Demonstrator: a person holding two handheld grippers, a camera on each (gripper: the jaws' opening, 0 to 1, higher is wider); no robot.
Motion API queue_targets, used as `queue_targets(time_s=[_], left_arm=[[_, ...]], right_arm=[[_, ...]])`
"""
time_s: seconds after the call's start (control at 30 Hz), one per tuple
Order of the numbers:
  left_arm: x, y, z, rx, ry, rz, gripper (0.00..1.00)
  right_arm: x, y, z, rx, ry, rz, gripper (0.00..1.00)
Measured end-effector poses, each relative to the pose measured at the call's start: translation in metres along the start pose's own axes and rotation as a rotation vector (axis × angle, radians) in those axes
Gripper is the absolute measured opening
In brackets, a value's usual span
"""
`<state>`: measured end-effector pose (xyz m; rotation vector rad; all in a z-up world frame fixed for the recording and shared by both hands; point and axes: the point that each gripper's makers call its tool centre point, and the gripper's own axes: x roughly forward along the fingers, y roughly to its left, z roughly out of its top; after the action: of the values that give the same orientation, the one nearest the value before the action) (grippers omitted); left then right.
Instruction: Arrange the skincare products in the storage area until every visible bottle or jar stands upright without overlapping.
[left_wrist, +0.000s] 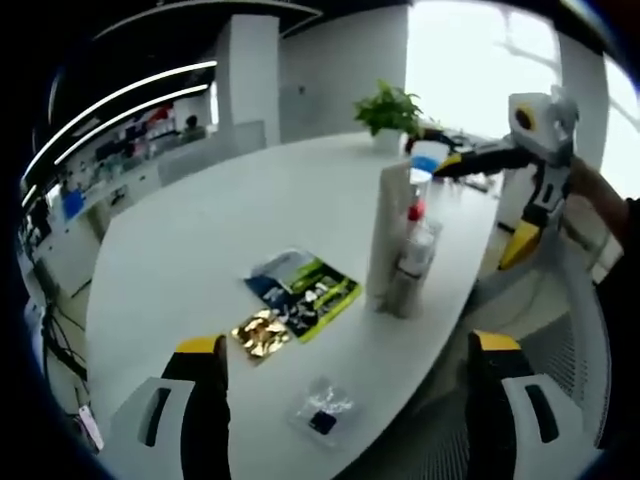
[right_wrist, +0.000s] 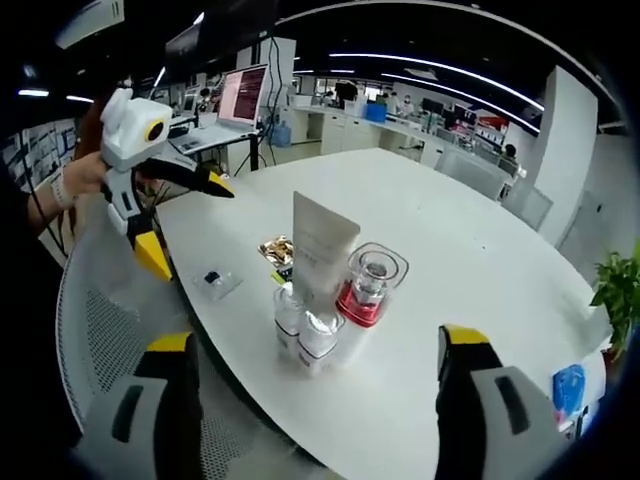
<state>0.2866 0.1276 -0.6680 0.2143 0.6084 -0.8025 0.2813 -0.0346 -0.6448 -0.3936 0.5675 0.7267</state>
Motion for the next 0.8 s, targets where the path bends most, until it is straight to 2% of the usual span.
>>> queue_targets(time_s=[0.1,0.23,0.37,0.43,0.47,0.67,0.8], left_arm=[[0.0,0.001,-0.001,0.02,0.002,-0.024,0.97],[0.0,0.007,-0.002,0.023,0.02,-0.044,0.97],[-0.002,0.008,-0.001,0.028,0.018,-0.08,0.97],[-0.002,0.006,-0.006,0.038,0.049,-0.118,0.97],[-0.001,0.009,-0.009,0.042,0.059,-0.115,0.97],[0.005,0.008,-0.021,0.036,0.081,-0.165,0.97],[0.013,0.01,-0.035,0.051,0.108,-0.189,0.97]], right_arm=[[0.003,0.001,0.0,-0.013,0.02,-0.008,0.99],[0.005,0.005,0.002,0.034,0.034,-0.01,0.99],[0.006,0.004,0.006,0.045,0.038,-0.022,0.99],[0.006,0.003,0.007,0.056,0.042,-0.023,0.99],[0.005,0.003,0.008,0.058,0.042,-0.022,0.99],[0.0,-0.004,0.004,0.071,0.075,-0.039,0.99],[-0.008,-0.011,0.014,0.094,0.057,-0.036,0.99]])
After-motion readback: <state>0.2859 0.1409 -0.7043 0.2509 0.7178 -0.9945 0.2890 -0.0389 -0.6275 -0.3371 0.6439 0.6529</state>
